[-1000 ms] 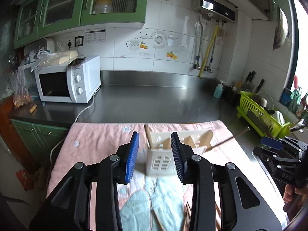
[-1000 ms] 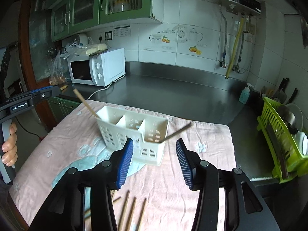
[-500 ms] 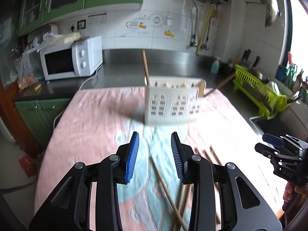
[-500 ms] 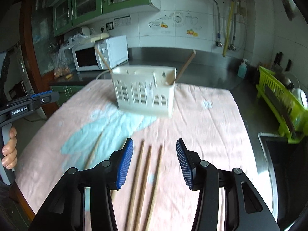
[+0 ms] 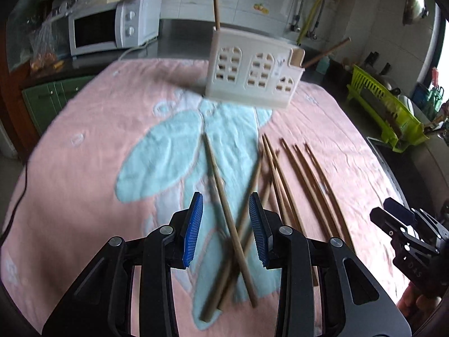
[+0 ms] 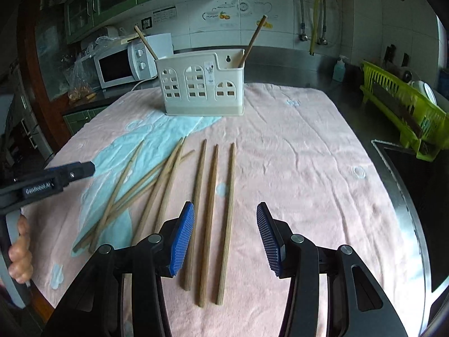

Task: Organize utensils
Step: 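Move both open tools back down to the remaining chopsticks, then close the left tool on a chopstick while the right tool grasps another chopstick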

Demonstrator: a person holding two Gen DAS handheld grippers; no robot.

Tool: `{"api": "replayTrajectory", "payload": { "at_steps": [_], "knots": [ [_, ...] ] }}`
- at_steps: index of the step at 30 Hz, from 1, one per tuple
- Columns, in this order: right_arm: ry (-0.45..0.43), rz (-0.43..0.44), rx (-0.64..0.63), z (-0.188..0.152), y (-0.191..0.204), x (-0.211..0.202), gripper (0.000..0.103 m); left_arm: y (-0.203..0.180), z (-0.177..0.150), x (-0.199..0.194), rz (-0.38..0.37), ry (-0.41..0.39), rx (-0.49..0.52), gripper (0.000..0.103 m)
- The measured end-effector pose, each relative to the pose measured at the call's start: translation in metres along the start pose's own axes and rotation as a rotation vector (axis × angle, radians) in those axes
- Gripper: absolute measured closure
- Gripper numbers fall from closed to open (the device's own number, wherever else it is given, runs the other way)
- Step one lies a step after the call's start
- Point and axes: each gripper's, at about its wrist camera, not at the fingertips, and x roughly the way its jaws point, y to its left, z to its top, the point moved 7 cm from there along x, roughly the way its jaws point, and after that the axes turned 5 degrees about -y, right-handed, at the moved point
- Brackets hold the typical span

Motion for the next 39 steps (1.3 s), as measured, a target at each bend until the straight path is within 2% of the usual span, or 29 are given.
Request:
{"api": "replayTrajectory", "payload": {
  "at_steps": [6,15,16,18,33,35,39],
  "knots": [
    [0.028,0.007,0.028,-0.017,-0.002,0.005,0.060,-0.006,-0.028,0.019,-0.012,0.050,-0.030,0.079],
    [0.063,0.023,0.058,-0.032,-0.005,0.014,0.064,-0.008,-0.038,0.031,-0.005,0.074,-0.049,0.079],
    [0.065,0.023,0.059,-0.033,-0.005,0.015,0.064,-0.008,-0.039,0.032,-0.008,0.078,-0.052,0.087],
    [0.069,0.025,0.062,-0.034,-0.005,0.016,0.065,-0.009,-0.040,0.034,-0.011,0.085,-0.054,0.088],
    [0.094,0.051,0.099,-0.042,-0.008,0.022,0.070,-0.004,-0.038,0.033,-0.024,0.076,-0.069,0.097],
    [0.100,0.055,0.108,-0.044,-0.009,0.024,0.075,-0.003,-0.035,0.030,-0.017,0.062,-0.068,0.097],
    [0.106,0.059,0.118,-0.046,-0.009,0.026,0.078,0.000,-0.028,0.021,-0.010,0.034,-0.064,0.097]
  ]
}}
